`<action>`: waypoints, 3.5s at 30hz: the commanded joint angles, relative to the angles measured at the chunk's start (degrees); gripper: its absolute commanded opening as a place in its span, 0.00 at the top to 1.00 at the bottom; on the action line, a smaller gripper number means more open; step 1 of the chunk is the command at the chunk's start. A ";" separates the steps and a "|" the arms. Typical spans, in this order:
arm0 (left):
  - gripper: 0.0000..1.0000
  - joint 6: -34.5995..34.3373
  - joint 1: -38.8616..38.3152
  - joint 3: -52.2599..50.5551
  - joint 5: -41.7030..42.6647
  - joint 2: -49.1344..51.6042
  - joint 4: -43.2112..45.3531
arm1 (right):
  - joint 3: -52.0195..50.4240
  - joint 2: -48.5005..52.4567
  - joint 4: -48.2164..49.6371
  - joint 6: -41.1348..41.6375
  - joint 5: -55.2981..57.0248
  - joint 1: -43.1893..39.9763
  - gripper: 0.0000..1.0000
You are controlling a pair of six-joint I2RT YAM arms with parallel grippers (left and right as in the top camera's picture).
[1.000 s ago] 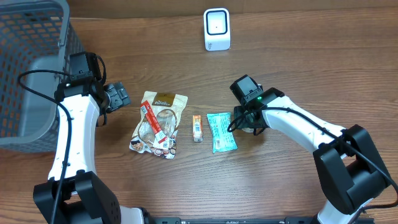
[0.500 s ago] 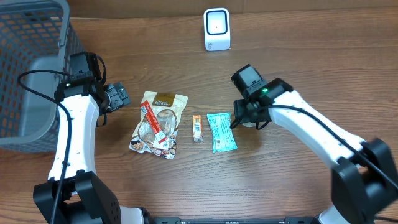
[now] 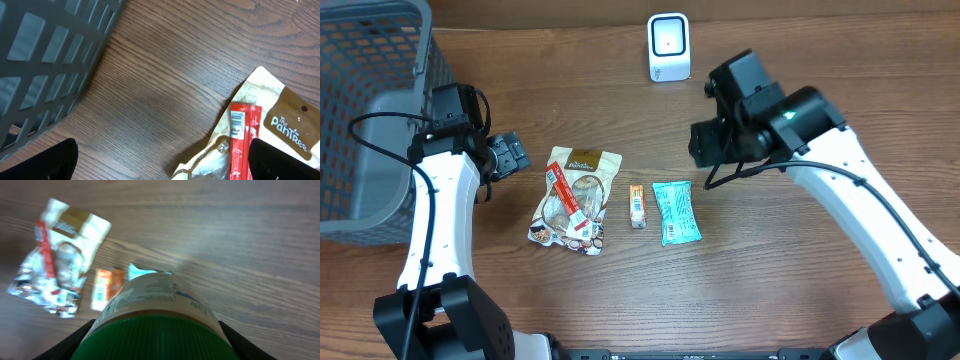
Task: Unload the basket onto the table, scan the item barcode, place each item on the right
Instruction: 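Lift the green jar and carry it up to the white scanner, then hold the green jar label in front of the scanner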
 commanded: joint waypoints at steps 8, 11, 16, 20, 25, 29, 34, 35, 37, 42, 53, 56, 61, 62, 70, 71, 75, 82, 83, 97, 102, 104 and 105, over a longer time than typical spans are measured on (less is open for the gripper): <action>0.00 0.66 -0.11 0.33 -0.79 -0.48 -0.09 | 9.16 0.02 3.37 -3.32 -3.76 -3.37 0.57; 0.00 0.66 -0.13 0.33 -0.79 -0.48 -0.09 | 9.09 3.52 9.33 -3.76 -0.79 -3.56 0.57; 0.00 0.66 -0.13 0.33 -0.79 -0.48 -0.09 | 10.14 10.29 17.22 -4.09 -0.31 -3.63 0.55; 0.00 0.66 -0.13 0.33 -0.79 -0.48 -0.09 | 17.59 16.37 17.20 -4.00 -1.31 -4.09 0.60; 0.00 0.66 -0.13 0.33 -0.79 -0.48 -0.09 | 30.69 24.81 15.74 -3.93 -1.95 -4.31 0.60; 0.00 0.66 -0.13 0.33 -0.79 -0.48 -0.09 | 31.08 29.20 19.85 -4.17 -1.01 -4.31 0.62; 0.00 0.66 -0.13 0.33 -0.79 -0.48 -0.09 | 31.01 36.02 32.00 -5.88 3.50 -4.31 0.60; 0.00 0.66 -0.13 0.33 -0.79 -0.48 -0.09 | 30.86 36.59 33.64 -5.86 3.69 -4.31 0.60; 0.00 0.66 -0.13 0.33 -0.79 -0.48 -0.09 | 30.34 37.66 38.95 -5.88 5.03 -4.31 0.66; 0.00 0.66 -0.13 0.33 -0.79 -0.48 -0.09 | 30.34 39.65 51.32 -5.84 9.18 -4.31 0.78; 0.00 0.66 -0.13 0.33 -0.79 -0.48 -0.09 | 30.34 44.76 63.82 -5.81 16.39 -4.31 0.96; 0.00 0.66 -0.13 0.33 -0.79 -0.48 -0.09 | 30.34 47.17 67.34 -5.81 16.39 -4.37 0.96; 0.00 0.66 -0.13 0.33 -0.79 -0.48 -0.09 | 30.34 49.62 71.10 -5.11 16.41 -4.90 0.96; 0.00 0.66 -0.13 0.33 -0.79 -0.48 -0.09 | 30.34 49.83 71.69 -5.11 16.39 -4.98 0.96; 0.00 0.66 -0.13 0.33 -0.79 -0.48 -0.09 | 30.34 51.47 75.25 -4.94 16.41 -5.31 0.96; 0.00 0.66 -0.13 0.33 -0.79 -0.48 -0.09 | 30.34 51.67 75.41 -4.79 16.41 -5.44 0.96; 0.00 0.66 -0.13 0.33 -0.79 -0.48 -0.09 | 30.34 52.13 75.71 -0.96 16.39 -6.05 0.96; 0.00 0.66 -0.13 0.33 -0.79 -0.48 -0.09 | 30.34 52.89 76.65 1.14 16.41 -6.36 0.96; 0.00 0.66 -0.13 0.33 -0.79 -0.48 -0.09 | 30.34 52.89 76.74 1.14 16.41 -6.36 0.96; 0.00 0.66 -0.13 0.33 -0.79 -0.48 -0.09 | 30.34 53.55 77.42 3.93 16.41 -6.34 0.96; 0.00 0.66 -0.13 0.33 -0.79 -0.48 -0.09 | 30.47 53.51 77.75 3.93 16.39 -6.36 0.96; 0.00 0.66 -0.13 0.33 -0.79 -0.48 -0.09 | 30.64 52.76 78.53 3.91 16.39 -6.38 0.96; 0.00 0.66 -0.13 0.33 -0.79 -0.48 -0.09 | 30.67 52.04 78.55 3.93 16.39 -6.40 0.96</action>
